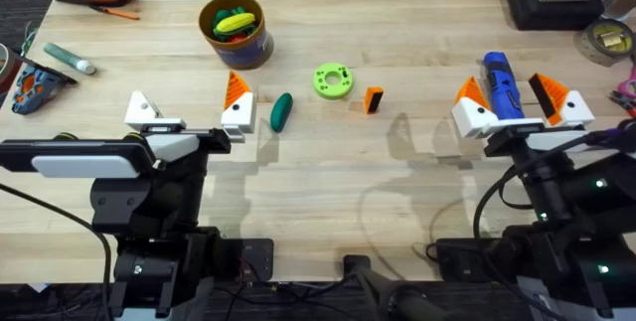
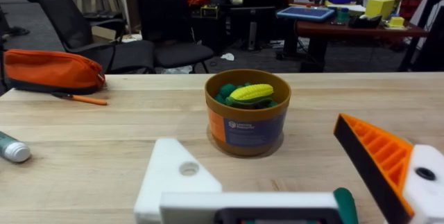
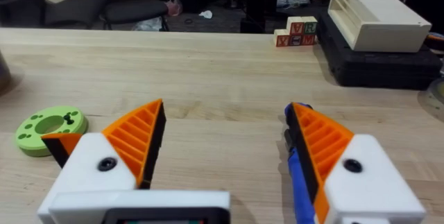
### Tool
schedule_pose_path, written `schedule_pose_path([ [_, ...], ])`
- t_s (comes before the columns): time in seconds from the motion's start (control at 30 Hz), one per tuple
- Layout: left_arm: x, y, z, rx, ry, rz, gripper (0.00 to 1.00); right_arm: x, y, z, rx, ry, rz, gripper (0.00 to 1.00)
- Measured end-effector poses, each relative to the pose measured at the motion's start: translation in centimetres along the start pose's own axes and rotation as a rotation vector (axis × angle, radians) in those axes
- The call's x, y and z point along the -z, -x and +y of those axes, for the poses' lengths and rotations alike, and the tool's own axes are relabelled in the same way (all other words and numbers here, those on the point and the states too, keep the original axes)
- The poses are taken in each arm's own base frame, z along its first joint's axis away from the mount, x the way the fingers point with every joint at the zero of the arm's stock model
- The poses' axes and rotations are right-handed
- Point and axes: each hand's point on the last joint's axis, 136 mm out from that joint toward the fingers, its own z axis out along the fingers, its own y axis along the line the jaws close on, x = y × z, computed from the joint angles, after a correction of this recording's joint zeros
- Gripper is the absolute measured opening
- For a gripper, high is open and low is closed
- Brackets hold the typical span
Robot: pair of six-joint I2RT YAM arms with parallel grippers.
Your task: Pick up the gripper from the table and insert it into the empty holder that is missing its gripper. Then pick up a screw, insert it into the mounting hole, and use the screwdriver to tighten it. Finally, clean up the table by picking up the vegetable and placing it into the bucket.
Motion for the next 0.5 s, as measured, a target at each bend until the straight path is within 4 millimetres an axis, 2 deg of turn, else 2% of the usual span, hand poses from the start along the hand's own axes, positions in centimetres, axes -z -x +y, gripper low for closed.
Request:
schedule_pose_path([
  [0.5,0.0,0.35,-0.01,0.004,0.0,-0.014,0.986,0.01,-0.04,0.0,0.0,0.0,0.002,0.994],
])
